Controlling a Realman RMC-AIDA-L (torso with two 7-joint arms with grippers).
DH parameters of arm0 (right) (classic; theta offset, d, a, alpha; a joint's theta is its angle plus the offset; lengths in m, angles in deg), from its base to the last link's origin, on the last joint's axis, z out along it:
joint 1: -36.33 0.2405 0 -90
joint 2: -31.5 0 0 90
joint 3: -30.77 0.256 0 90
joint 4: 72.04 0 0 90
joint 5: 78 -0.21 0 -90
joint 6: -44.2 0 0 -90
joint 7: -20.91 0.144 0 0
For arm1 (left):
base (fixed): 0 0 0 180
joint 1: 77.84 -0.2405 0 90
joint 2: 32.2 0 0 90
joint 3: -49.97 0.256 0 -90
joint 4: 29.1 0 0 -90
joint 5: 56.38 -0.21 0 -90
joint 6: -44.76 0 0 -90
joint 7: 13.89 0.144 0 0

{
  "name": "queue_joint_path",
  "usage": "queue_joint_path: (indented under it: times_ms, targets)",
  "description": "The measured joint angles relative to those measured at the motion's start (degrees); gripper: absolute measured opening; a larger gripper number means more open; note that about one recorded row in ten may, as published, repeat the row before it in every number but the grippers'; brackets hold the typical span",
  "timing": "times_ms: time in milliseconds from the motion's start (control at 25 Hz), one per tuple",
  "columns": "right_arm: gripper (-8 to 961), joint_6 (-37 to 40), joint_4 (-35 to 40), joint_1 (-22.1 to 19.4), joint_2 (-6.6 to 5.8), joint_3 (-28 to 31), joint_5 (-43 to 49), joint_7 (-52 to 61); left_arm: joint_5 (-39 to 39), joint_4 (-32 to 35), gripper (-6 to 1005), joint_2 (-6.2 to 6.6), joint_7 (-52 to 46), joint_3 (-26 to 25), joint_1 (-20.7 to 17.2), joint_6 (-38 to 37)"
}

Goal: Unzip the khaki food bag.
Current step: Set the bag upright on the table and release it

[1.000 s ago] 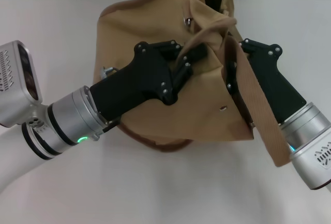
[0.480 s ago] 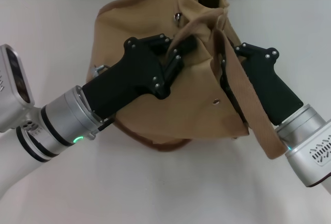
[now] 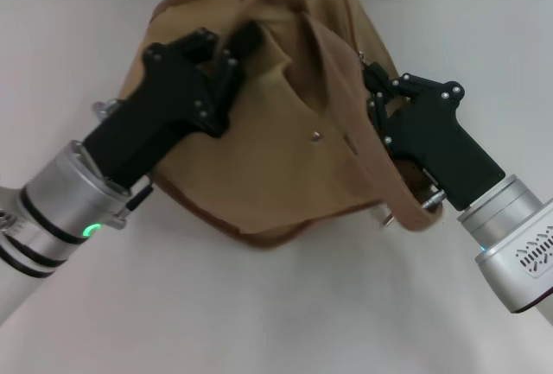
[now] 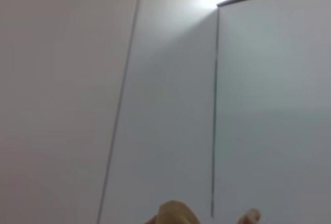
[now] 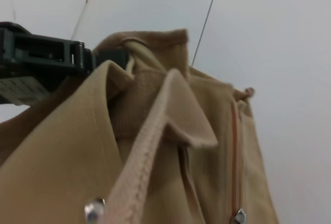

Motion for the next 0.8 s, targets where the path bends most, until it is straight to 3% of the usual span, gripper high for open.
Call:
queue_joint_path:
  times_ms: [440,800]
  targets:
    - [5,0.0,0.5,-0.6,0.0,0.0,0.0,0.0,0.0,-0.7,72,-0.08,-1.2,-9.4,-4.6,-0.2]
    - [4,0.8,1.2,-3.1,-0.06,0.6,0.0,1.9,0.7,-0.7,72,0.0,-2.8,-13.6,-6.8,-0.5]
